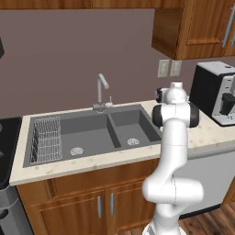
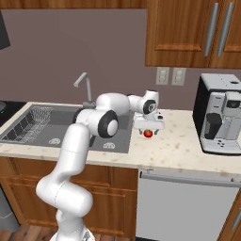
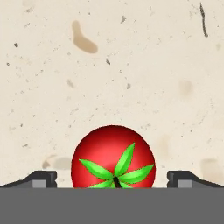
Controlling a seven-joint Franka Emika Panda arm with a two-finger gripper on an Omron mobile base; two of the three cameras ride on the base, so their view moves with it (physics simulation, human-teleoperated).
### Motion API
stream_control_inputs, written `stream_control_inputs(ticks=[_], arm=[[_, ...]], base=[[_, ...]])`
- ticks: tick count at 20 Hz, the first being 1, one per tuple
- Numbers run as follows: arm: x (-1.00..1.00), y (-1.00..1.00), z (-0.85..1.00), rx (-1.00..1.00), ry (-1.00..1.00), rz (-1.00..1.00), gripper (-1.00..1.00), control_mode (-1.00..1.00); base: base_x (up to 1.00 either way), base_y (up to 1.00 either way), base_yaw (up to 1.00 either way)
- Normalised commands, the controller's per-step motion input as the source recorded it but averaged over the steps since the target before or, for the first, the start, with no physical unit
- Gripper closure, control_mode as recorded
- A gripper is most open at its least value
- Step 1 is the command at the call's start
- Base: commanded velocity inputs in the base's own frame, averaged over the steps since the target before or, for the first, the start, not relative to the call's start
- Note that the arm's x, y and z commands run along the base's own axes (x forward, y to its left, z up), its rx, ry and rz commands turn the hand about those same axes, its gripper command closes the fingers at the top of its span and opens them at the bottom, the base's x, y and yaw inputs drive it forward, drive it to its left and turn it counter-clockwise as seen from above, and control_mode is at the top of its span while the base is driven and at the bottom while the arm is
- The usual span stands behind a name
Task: Put the tomato and lemon wedge in the pan. Then turn on the rear right burner and set the heat to medium.
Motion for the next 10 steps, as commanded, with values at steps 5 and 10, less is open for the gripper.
stream_control_inputs(ticks=[5,10], arm=[[0.05,0.01,-0.17,0.00,0.00,0.00,-1.00,-1.00],[0.02,0.06,-0.04,0.00,0.00,0.00,-1.00,-1.00]], base=[[0.00,0.00,0.00],[0.00,0.00,0.00]])
